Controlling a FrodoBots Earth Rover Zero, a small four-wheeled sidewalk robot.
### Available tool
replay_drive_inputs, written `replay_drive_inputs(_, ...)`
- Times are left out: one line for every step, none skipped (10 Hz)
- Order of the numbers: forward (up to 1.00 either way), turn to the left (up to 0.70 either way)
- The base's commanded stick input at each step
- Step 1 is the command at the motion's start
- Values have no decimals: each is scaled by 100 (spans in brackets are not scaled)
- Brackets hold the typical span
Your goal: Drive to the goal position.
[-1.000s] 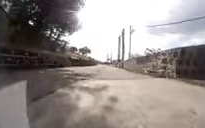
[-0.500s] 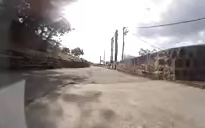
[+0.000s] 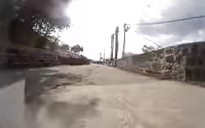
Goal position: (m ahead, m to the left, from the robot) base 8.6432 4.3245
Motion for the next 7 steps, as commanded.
replay_drive_inputs(100,0)
replay_drive_inputs(100,0)
replay_drive_inputs(92,0)
replay_drive_inputs(85,0)
replay_drive_inputs(85,0)
replay_drive_inputs(85,0)
replay_drive_inputs(85,0)
